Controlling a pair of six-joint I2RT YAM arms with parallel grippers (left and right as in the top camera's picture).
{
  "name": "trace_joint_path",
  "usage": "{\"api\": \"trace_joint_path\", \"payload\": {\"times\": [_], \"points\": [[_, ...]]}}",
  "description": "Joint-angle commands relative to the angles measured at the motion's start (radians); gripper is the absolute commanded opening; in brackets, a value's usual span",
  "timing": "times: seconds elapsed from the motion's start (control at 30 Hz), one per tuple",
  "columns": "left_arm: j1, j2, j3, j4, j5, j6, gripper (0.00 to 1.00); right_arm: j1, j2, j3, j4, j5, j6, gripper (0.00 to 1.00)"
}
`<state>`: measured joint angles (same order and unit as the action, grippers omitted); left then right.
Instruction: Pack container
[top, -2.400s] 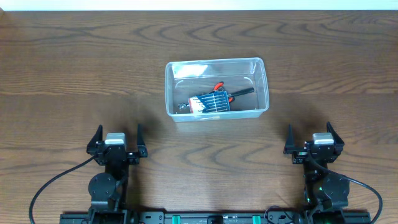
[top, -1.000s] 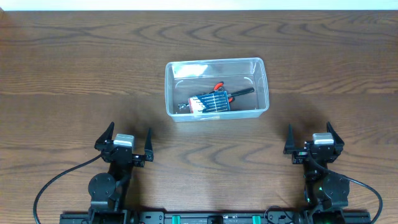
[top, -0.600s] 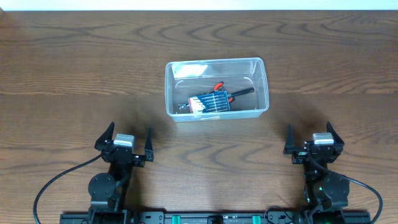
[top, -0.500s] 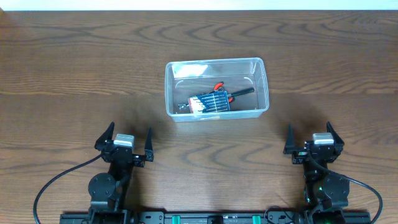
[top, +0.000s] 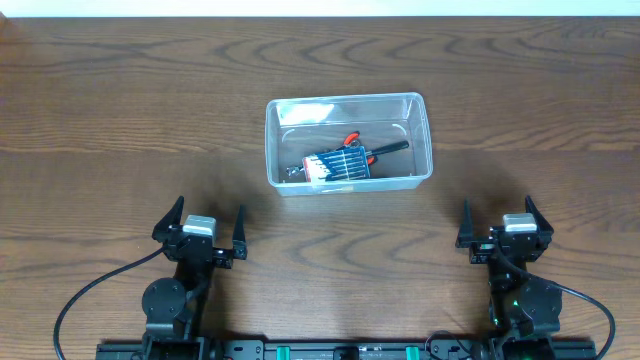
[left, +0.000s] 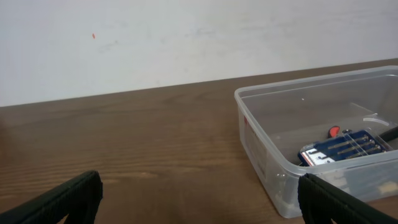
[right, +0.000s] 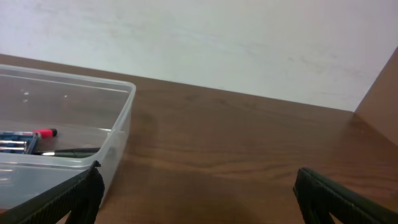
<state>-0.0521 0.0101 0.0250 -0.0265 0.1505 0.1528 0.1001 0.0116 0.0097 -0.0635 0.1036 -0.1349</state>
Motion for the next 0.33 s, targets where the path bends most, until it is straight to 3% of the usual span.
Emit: {"api": "trace_joint_path", "payload": {"times": [0.0, 0.3], "points": [[0.006, -0.006, -0.021, -0.026, 0.022, -0.016, 0.98, -0.004, -0.007, -0.005, -0.003, -0.006, 0.018, 0.99], [0.006, -0.006, -0.021, -0.026, 0.022, -0.016, 0.98, -0.004, -0.007, -0.005, -0.003, -0.006, 0.018, 0.99]]}}
